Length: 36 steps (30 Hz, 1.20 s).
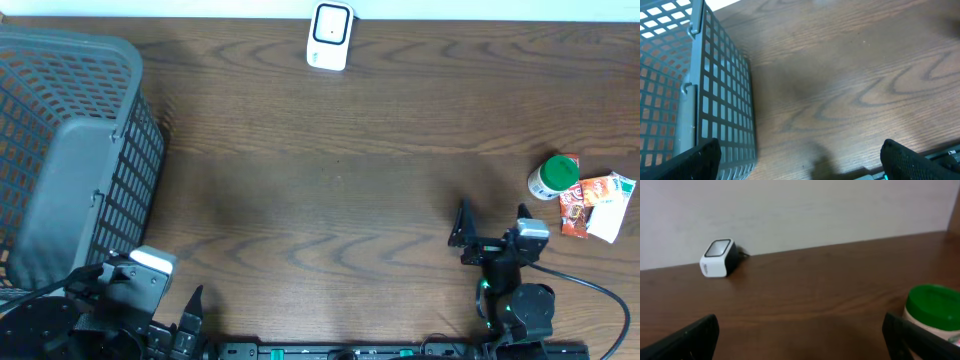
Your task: Scan the item barcode
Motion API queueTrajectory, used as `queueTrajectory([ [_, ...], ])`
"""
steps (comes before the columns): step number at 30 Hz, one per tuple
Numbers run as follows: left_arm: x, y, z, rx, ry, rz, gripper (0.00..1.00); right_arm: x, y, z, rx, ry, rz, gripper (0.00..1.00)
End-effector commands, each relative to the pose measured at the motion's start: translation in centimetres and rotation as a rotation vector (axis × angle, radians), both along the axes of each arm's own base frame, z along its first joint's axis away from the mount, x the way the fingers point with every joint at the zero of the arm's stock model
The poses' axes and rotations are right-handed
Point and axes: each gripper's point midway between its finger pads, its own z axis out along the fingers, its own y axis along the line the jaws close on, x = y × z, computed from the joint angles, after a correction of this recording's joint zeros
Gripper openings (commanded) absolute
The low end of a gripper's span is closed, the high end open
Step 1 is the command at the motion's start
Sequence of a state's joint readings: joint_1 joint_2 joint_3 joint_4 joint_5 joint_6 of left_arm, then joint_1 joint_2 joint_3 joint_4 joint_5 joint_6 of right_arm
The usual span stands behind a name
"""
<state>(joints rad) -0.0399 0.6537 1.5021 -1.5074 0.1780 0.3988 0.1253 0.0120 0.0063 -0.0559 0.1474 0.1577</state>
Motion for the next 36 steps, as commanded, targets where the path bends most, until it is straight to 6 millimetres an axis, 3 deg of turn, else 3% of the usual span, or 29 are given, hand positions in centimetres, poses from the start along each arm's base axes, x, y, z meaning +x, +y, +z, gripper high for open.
queueTrajectory([
  [1,-0.1,0.0,0.1,-0.007,-0.004,0.004,0.99,0.0,-0.1,0.0,-0.061,0.001,0.004,0.99],
  [7,-0.1,0.0,0.1,-0.007,-0.004,0.003,0.99,0.0,-0.9,-0.1,-0.060,0.003,-0.024,0.99],
  [31,0.0,-0.1,0.2,-0.007,-0.007,0.003,0.99,0.0,-0.9,-0.1,-0.060,0.004,-0.024,0.99],
  [36,1.8,-2.4,2.9,-0.107,-0.184,-0.094,0.99,0.0,-0.9,-0.1,-0.060,0.004,-0.024,0.99],
])
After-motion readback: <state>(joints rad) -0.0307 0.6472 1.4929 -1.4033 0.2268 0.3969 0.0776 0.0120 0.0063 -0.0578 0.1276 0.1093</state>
